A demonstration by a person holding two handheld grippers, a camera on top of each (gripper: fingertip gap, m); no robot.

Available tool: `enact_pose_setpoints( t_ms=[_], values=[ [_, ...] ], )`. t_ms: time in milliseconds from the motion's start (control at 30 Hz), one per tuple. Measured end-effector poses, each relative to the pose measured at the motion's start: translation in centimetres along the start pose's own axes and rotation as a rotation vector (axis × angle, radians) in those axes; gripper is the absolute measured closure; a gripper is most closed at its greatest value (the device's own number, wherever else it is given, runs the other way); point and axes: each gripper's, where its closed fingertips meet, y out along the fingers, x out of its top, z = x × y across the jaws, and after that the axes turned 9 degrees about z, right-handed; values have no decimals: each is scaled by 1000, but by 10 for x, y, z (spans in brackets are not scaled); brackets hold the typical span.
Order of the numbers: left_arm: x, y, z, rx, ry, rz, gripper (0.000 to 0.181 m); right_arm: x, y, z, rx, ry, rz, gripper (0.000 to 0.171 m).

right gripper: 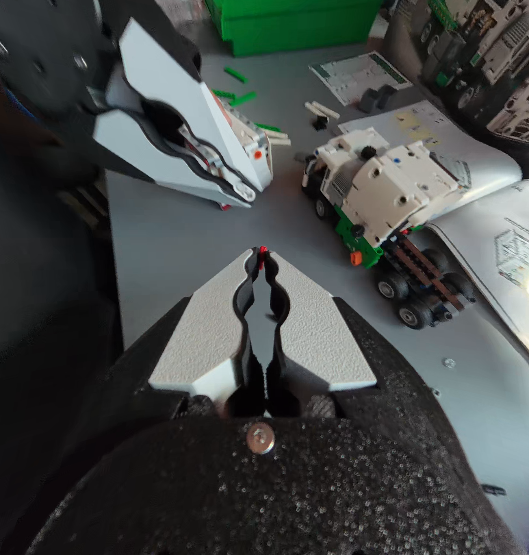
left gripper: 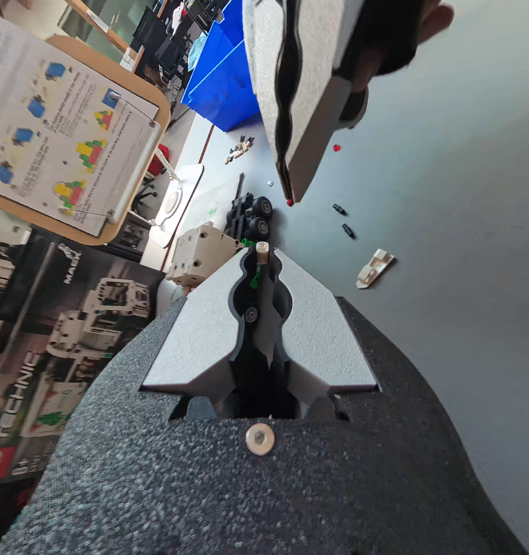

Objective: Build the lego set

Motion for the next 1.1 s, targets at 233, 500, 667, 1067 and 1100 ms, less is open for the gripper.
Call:
enact_pose_setpoints(
  t_ms=[233, 500, 667, 1067, 1100],
  values=[
    [-4, 4, 10, 100, 254, 9, 175, 28, 12, 8, 167, 281, -77, 169],
    [-8, 8, 10, 156, 416, 26, 175, 28, 21, 5, 167, 342, -70, 169],
    [-8, 9, 10, 173, 478, 40, 175, 29, 25, 1, 146, 353, -51, 169],
    [-10, 10, 9, 250, 603, 57, 176, 27, 28, 2, 185, 439, -50, 169],
    [-10, 10, 9, 255, 619, 59, 176, 26, 28, 2, 181, 428, -37, 169]
  ],
)
